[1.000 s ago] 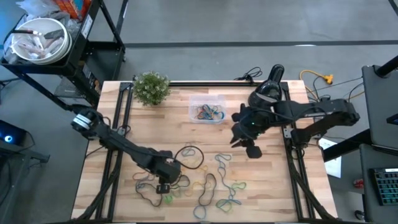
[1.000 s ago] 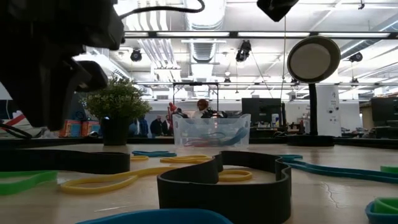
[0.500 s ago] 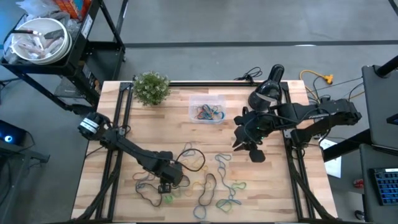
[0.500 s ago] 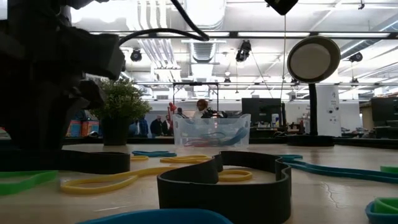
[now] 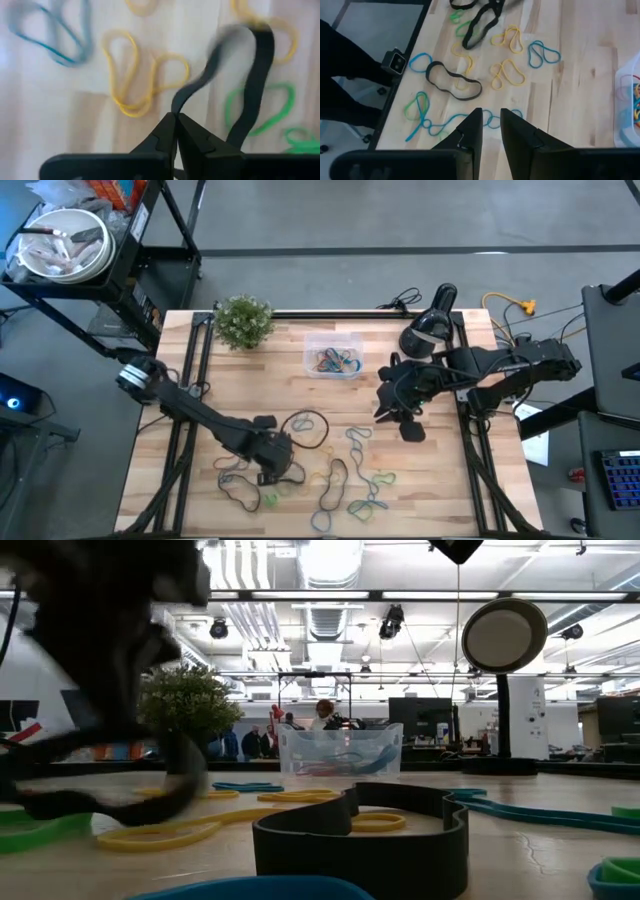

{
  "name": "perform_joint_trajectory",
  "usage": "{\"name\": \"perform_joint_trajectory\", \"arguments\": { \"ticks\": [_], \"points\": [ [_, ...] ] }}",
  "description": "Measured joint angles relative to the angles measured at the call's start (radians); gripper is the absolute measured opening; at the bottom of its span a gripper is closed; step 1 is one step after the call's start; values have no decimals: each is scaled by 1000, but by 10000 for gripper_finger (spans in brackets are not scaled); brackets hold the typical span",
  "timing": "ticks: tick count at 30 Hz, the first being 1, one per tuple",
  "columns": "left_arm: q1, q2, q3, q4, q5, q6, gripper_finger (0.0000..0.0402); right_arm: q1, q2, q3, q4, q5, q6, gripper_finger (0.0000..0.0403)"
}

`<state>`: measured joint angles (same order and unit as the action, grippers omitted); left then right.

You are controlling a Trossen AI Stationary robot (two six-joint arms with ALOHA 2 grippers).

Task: Pick and place rubber bands into bin
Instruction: Put the black rubberband into the transparent bin

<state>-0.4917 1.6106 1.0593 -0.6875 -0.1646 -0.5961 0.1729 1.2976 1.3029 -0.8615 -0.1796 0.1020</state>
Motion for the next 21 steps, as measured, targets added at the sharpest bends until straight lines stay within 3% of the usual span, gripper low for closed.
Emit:
{"name": "perform_joint_trajectory", "arguments": {
  "ticks": [9, 14, 17, 21],
  "points": [
    [8, -234, 88, -137, -428, 12, 0, 7, 0, 0, 3, 27, 0, 63],
    [15, -325, 120, -143, -689, 111, 0, 6, 14, -1, 3, 27, 0, 61],
    [34, -339, 140, -134, -780, 202, 0, 7, 29, -2, 2, 27, 1, 61],
    [72, -334, 162, -120, -813, 314, 0, 6, 51, -4, 3, 27, 2, 61]
  ]
}}
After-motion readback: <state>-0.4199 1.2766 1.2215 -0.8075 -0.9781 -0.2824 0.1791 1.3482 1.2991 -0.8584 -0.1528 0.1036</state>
